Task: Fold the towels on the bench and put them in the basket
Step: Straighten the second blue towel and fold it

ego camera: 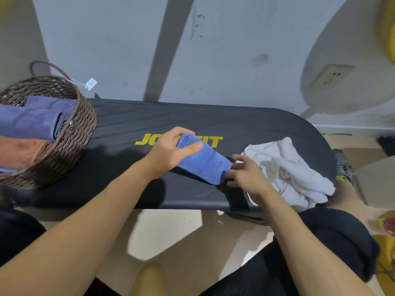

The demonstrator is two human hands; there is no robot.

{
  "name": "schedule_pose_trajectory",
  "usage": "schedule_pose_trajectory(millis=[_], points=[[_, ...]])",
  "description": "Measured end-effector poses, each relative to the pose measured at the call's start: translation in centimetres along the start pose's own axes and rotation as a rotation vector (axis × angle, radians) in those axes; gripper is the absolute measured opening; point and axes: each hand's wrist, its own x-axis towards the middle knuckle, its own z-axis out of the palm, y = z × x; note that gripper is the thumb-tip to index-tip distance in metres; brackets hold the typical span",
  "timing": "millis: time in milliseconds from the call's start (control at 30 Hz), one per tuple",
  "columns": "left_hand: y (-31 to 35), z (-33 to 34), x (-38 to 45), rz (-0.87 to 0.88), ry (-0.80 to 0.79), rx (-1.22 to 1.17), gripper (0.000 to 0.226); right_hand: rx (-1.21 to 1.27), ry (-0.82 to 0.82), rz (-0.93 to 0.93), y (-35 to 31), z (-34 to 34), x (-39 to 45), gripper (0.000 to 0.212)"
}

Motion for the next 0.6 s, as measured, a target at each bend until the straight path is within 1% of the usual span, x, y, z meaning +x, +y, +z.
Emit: schedule_pose_trajectory(millis=[67,100,133,167,200,233,300,333,433,467,500,600], points=[[1.0,-1.9,-0.5,0.177,-0.180,0.192,0.022,-0.078,0.027,-0.244,-1.3,-0.3,-1.6,0.072],[1.5,-2.8,-0.8,0.252,-0.274,0.277,0.019,-0.126,-0.008,-0.375,-2.3,0.0,-2.5,0.082],[1.9,-3.7,-1.2,0.311,-0.353,0.332,0.018,-0.182,-0.072,-0.474,-3.4,0.7,-3.3,0.093],[2.3,-4.4,-1.7,0.351,-0.407,0.357,0.017,-0.237,-0.155,-0.534,-4.5,1.8,-4.1,0.103],[2.5,-5.2,-2.2,0.368,-0.437,0.354,0.018,-0.284,-0.238,-0.556,-5.6,3.2,-4.8,0.108],[2.7,-5.9,-2.7,0.370,-0.450,0.326,0.019,-0.311,-0.315,-0.564,-6.6,4.8,-5.2,0.107],[2.6,-7.6,-3.7,0.365,-0.429,0.251,0.020,-0.352,-0.393,-0.599,-8.2,7.9,-5.4,0.091],[2.4,-8.7,-4.1,0.361,-0.389,0.236,0.019,-0.371,-0.400,-0.609,-9.0,9.4,-5.3,0.080],[1.6,-12.8,-5.0,0.370,-0.200,0.276,0.019,-0.446,-0.415,-0.592,-11.0,12.9,-4.8,0.049],[1.3,-14.2,-5.2,0.370,-0.138,0.285,0.021,-0.491,-0.409,-0.592,-11.6,13.9,-4.5,0.046],[1.0,-15.6,-5.3,0.366,-0.090,0.281,0.022,-0.528,-0.401,-0.597,-12.2,15.0,-4.3,0.047],[0.2,-19.5,-5.0,0.374,-0.008,0.263,0.023,-0.582,-0.420,-0.618,-13.9,17.9,-3.2,0.051]])
